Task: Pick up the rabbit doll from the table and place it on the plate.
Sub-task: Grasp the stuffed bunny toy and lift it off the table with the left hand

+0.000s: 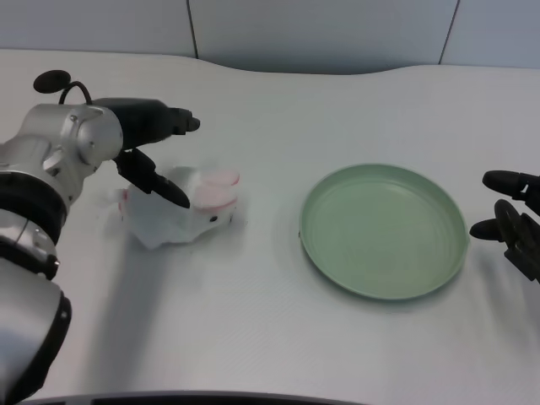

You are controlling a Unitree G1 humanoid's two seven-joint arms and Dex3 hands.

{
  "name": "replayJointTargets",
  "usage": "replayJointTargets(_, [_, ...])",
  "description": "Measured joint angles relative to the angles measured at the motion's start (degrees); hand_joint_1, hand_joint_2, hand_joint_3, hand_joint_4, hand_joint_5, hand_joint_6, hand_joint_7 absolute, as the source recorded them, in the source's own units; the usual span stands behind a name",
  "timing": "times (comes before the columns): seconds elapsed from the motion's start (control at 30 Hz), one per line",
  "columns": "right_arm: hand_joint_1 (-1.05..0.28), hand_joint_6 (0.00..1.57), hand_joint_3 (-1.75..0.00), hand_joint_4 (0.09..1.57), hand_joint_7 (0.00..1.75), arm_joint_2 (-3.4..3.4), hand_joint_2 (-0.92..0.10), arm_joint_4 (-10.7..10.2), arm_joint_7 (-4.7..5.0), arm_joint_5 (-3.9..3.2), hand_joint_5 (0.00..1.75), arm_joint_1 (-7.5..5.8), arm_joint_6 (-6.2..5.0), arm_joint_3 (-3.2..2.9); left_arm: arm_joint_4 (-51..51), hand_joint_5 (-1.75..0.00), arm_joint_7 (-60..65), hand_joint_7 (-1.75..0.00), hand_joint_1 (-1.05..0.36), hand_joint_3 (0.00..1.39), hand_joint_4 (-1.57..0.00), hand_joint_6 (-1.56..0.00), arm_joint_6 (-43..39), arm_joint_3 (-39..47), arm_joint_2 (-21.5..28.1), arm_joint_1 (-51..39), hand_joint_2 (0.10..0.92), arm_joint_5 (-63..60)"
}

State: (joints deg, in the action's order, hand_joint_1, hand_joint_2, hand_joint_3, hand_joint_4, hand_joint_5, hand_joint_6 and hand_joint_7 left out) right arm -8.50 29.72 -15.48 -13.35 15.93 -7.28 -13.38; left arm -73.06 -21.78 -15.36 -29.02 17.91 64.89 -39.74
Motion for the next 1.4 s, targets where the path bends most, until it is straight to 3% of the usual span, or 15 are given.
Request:
replayJointTargets(0.47, [-0.30,0.37,-0.52,0.30,0.84,0.02,-0.92,-3.1,0.07,-0.18,1.36,-1.95,0.23,0.04,-3.3,-0.09,0.2,-0.04,-1.04,0.01,-0.08,-0.18,4.5,-4.2,-3.0,-0.3,0.886,-1.9])
replayJointTargets(0.67, [-0.32,0.37,-0.51,0.30,0.85,0.13,-0.92,-4.5,-0.04,-0.81,1.37,-2.88,0.84,0.02,-3.8,-0.08,4.7,-0.01,-1.03,0.01,-0.05,-0.16,5.5,-5.1,-4.1,-1.6,0.903,-2.7])
replayJointTargets(0.93, [-0.30,0.37,-0.53,0.32,0.85,0.16,-0.92,-6.6,-0.29,-0.84,1.37,-4.06,1.23,0.04,-4.9,-0.09,9.0,-0.01,-1.01,0.00,-0.04,-0.16,6.8,-5.0,-5.4,-2.6,0.898,-2.5])
replayJointTargets(1.03, [-0.30,0.37,-0.53,0.32,0.85,0.16,-0.92,-7.7,-0.10,-0.88,1.37,-4.89,2.16,0.03,-5.0,-0.10,9.9,-0.01,-0.98,0.00,-0.05,-0.17,7.6,-4.7,-6.0,-3.2,0.867,-2.4])
replayJointTargets(1.27, [-0.30,0.38,-0.52,0.33,0.86,0.17,-0.92,-8.8,-0.12,-1.02,1.37,-6.24,2.20,-0.01,-5.2,-0.16,13.1,-0.04,-0.91,0.00,-0.13,-0.24,8.0,-4.3,-6.4,-4.1,0.818,-2.2])
replayJointTargets(1.4, [-0.31,0.38,-0.51,0.32,0.85,0.17,-0.92,-10.6,-0.12,-1.06,1.33,-7.50,2.31,-0.02,-5.3,-0.20,17.9,-0.06,-0.67,0.00,-0.21,-0.34,8.7,-5.9,-6.7,-5.2,0.773,-4.1])
